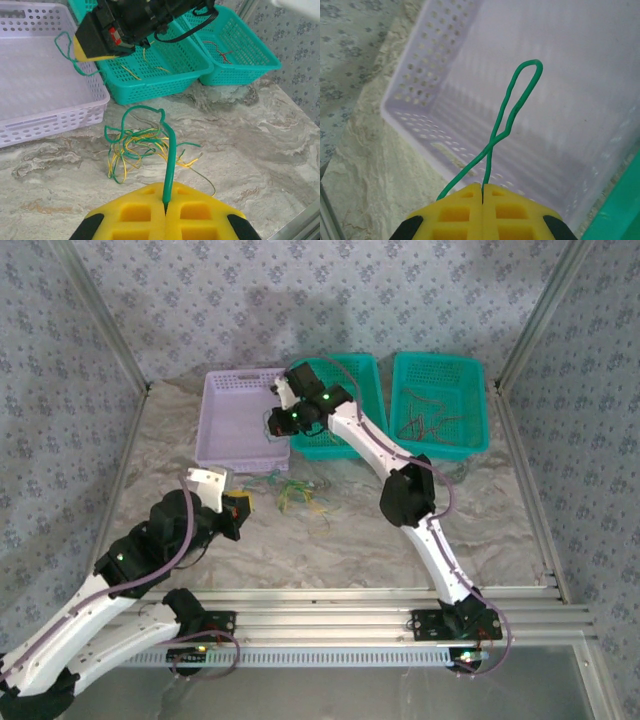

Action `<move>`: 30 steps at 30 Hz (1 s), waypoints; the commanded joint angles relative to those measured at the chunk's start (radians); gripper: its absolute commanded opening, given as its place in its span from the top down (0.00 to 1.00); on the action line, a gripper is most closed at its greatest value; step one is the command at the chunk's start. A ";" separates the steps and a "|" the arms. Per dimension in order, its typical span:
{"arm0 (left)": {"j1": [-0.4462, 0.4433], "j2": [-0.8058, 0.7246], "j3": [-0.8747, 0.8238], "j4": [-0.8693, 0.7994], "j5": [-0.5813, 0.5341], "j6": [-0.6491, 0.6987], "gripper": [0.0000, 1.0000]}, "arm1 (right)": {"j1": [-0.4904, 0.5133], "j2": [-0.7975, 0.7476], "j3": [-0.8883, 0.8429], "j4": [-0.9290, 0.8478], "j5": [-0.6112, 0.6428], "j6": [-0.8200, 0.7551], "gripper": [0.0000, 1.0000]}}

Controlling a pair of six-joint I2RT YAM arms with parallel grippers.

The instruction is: Untangle the cables

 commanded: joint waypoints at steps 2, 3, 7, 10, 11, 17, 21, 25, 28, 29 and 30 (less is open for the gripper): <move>-0.006 0.011 0.005 0.032 0.005 -0.004 1.00 | -0.019 0.045 0.040 -0.013 -0.083 0.031 1.00; -0.005 0.015 0.006 0.032 0.006 -0.004 1.00 | -0.023 0.050 0.039 -0.007 -0.097 0.031 1.00; -0.006 0.030 0.008 0.038 0.007 -0.004 1.00 | -0.027 0.056 0.038 0.009 -0.119 0.032 1.00; -0.005 0.042 0.008 0.046 0.010 -0.005 1.00 | -0.018 0.061 0.039 0.029 -0.139 0.033 1.00; -0.005 0.046 0.008 0.050 0.013 -0.005 1.00 | -0.013 0.064 0.038 0.034 -0.140 0.032 1.00; -0.005 0.053 0.008 0.051 0.015 -0.005 1.00 | -0.008 0.086 0.041 0.043 -0.130 0.035 1.00; -0.005 0.050 0.007 0.050 0.012 -0.004 1.00 | -0.005 0.094 0.041 0.046 -0.127 0.031 1.00; -0.006 0.050 0.003 0.051 0.011 -0.004 1.00 | -0.003 0.094 0.044 0.047 -0.115 0.026 0.88; -0.006 0.048 0.001 0.052 0.010 -0.004 1.00 | -0.001 0.085 0.055 0.038 -0.096 0.012 0.70; -0.006 0.047 0.000 0.051 0.010 -0.004 1.00 | 0.001 0.078 0.055 0.036 -0.084 0.008 0.67; -0.005 0.045 0.000 0.052 0.011 -0.004 1.00 | 0.002 0.066 0.055 0.037 -0.076 0.000 0.61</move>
